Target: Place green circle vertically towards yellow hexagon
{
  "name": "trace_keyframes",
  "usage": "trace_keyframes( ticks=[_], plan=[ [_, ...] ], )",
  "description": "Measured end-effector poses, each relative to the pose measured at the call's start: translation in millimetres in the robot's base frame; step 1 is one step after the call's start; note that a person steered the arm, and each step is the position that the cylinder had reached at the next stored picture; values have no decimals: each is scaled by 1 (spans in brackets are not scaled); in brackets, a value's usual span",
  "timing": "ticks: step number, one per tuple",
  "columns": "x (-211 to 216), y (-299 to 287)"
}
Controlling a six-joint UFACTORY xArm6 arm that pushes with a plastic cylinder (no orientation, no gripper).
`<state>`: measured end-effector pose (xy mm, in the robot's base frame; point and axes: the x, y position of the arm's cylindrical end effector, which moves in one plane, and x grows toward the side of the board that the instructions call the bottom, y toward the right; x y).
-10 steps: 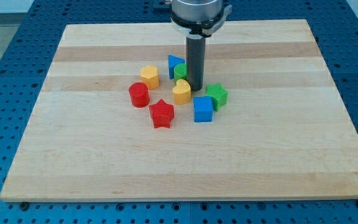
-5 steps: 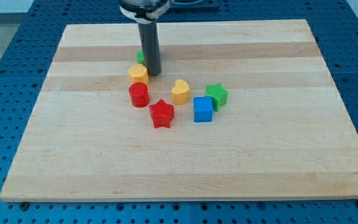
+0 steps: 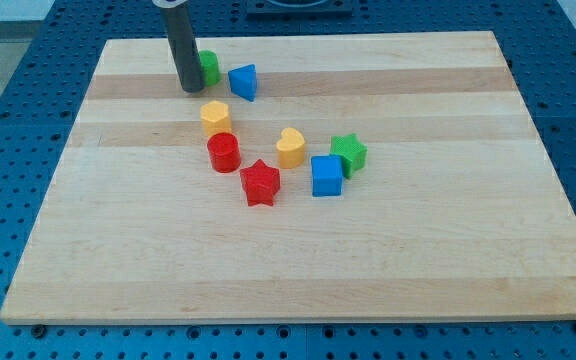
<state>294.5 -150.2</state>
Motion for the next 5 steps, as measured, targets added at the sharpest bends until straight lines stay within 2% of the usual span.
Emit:
trace_keyframes(
  ticks=[2, 5],
  plan=[
    [-14, 7],
    [-23, 61]
  ],
)
